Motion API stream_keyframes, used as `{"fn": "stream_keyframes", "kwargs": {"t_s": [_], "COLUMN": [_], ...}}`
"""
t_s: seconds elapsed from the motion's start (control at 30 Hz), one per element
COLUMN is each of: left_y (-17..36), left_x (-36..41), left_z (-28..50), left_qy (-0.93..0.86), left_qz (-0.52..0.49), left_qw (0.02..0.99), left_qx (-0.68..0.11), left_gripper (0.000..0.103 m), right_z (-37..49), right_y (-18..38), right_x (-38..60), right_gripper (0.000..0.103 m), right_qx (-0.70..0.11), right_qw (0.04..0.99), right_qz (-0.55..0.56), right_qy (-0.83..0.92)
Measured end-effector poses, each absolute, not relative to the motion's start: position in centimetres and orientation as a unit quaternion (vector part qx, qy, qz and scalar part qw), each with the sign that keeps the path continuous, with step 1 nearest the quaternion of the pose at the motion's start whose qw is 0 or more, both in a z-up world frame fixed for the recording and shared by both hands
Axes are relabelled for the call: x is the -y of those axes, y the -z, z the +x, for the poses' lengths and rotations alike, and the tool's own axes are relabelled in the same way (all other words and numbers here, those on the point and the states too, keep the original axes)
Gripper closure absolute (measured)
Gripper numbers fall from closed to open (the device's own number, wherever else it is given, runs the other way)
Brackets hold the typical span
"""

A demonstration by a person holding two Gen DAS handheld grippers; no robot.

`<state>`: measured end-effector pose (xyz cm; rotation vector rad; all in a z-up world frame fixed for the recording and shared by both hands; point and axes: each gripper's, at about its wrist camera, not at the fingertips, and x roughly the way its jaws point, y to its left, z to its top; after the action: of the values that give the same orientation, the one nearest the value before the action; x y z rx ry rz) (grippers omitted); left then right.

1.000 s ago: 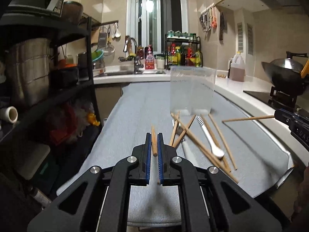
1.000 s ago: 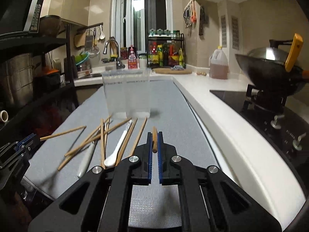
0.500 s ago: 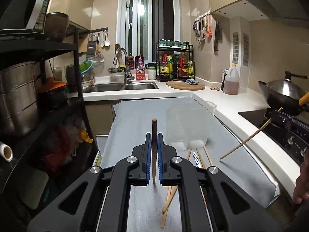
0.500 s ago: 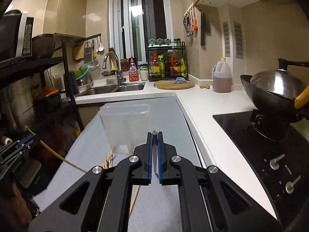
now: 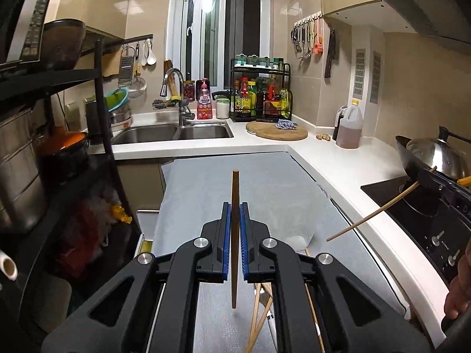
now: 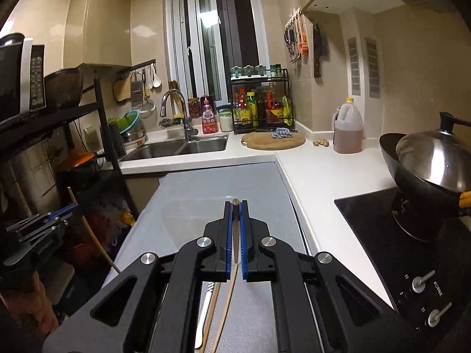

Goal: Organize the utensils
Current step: 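Lift both held chopsticks and carry them over the clear plastic container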

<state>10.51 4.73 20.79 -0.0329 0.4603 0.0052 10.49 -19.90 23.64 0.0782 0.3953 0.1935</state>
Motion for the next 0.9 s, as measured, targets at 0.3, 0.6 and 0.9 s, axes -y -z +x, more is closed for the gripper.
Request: {"fn": "stream_keyframes", "kwargs": {"t_s": [0.3, 0.6, 0.9], "left_y": [-23.9, -26.6, -31.7], "left_x": [-4.9, -6.1, -6.7], "left_z": [13.9, 17.2, 20.2], "left_qy": [0.027, 0.042, 0.069], "left_qz": [-0.008, -0.008, -0.038], "left_qw": [0.966, 0.960, 0.968], "left_qx": [-0.258, -0.276, -0.238], "left_gripper": [0.097, 0.097, 0.097], "right_z": [11.8, 15.4, 18.1], "right_y": [-28.2, -31.7, -35.9], "right_x": [19.6, 19.1, 17.4], "right_gripper": [0.098, 0.098, 0.098], "right_qx": [-0.187, -0.198, -0.196], "right_qw": [0.975, 0.969, 0.966], "right_qz": [0.039, 0.049, 0.021], "right_qy": [-0.115, -0.139, -0.167]}}
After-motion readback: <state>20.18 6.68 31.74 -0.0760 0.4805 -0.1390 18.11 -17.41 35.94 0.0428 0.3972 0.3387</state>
